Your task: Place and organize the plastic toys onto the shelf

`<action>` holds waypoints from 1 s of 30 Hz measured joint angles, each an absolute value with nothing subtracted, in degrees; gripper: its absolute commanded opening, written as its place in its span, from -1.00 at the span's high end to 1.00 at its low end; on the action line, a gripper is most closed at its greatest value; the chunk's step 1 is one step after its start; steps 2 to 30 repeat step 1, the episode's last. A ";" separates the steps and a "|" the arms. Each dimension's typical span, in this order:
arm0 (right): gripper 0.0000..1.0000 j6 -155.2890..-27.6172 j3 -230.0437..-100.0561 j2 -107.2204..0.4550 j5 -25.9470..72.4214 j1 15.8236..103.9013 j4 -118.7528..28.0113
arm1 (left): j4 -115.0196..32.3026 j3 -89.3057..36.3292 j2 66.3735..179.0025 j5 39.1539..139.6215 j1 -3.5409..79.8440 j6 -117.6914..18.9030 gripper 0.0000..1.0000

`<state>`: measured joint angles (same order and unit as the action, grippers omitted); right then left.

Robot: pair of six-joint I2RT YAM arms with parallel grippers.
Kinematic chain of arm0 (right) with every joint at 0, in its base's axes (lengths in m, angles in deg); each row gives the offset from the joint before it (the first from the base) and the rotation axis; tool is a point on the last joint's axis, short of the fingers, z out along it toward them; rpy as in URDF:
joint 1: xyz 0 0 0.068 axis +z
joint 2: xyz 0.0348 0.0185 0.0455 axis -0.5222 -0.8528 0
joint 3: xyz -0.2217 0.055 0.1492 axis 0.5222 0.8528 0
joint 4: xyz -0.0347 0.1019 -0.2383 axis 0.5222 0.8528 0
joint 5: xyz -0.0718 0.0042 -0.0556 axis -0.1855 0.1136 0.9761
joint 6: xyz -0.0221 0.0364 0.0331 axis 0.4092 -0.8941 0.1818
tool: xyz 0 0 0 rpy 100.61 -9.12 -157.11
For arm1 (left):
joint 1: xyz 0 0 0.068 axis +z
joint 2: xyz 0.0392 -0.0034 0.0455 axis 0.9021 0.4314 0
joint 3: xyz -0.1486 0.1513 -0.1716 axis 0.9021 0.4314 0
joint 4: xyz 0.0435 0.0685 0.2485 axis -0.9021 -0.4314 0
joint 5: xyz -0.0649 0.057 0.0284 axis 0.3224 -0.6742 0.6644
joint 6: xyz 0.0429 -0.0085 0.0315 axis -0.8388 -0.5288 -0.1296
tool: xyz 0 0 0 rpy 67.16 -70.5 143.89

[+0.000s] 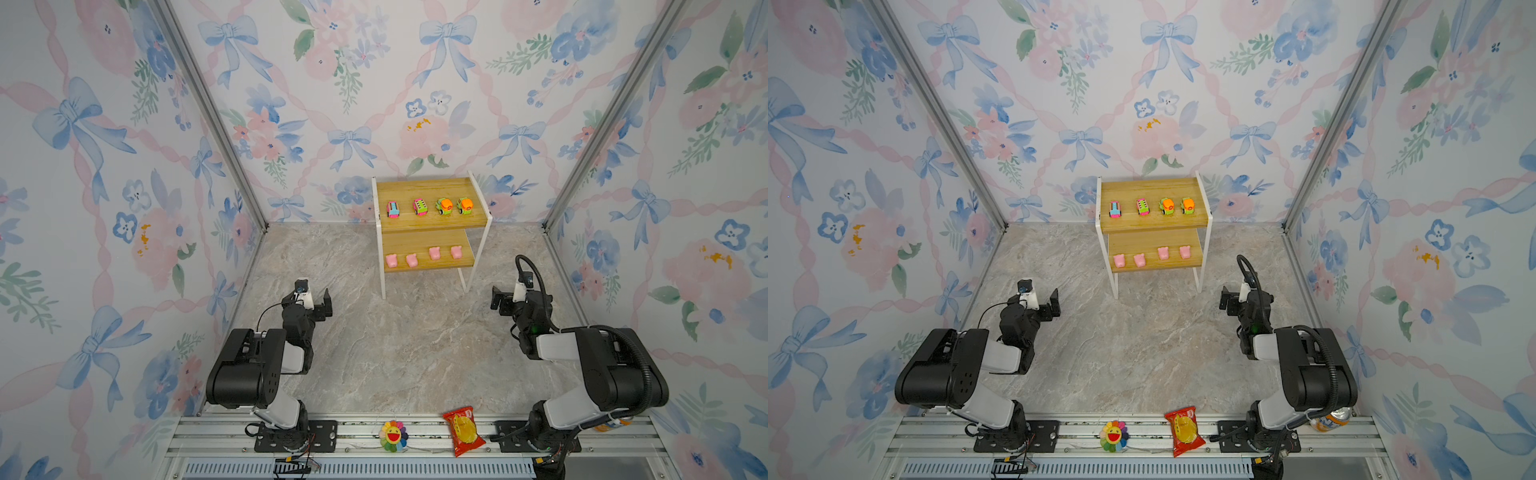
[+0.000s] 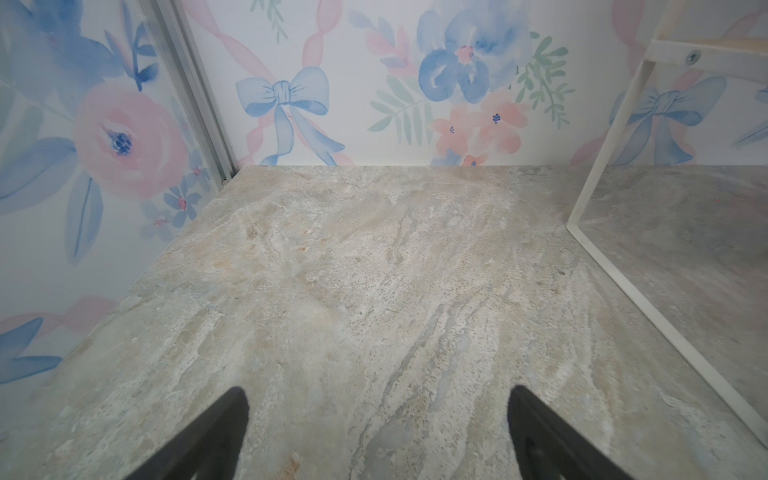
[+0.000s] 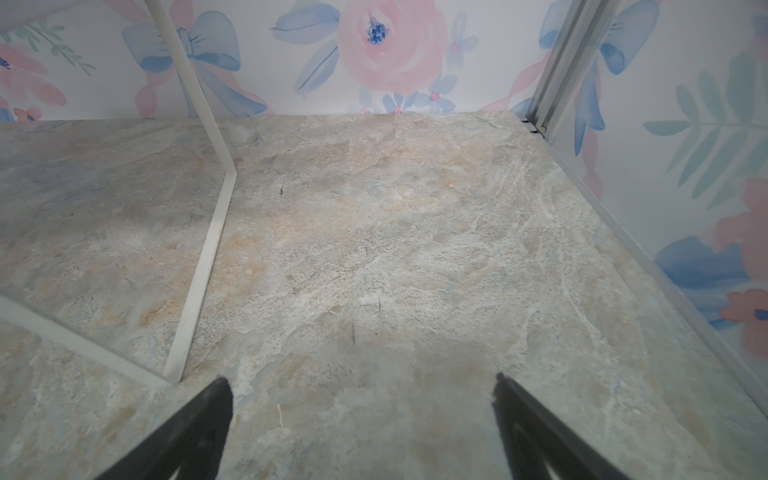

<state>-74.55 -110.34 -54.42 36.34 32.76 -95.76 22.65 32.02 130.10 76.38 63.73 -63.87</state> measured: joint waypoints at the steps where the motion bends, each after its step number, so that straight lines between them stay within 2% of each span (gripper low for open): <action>1: -0.93 -74.55 -110.34 -54.42 36.34 32.76 -95.74 | 22.67 32.02 130.10 76.64 63.73 -63.87 -0.96; 30: -0.93 -74.55 -110.34 -54.42 36.34 32.76 -95.74 | 22.67 32.02 130.10 76.64 63.73 -63.87 -0.96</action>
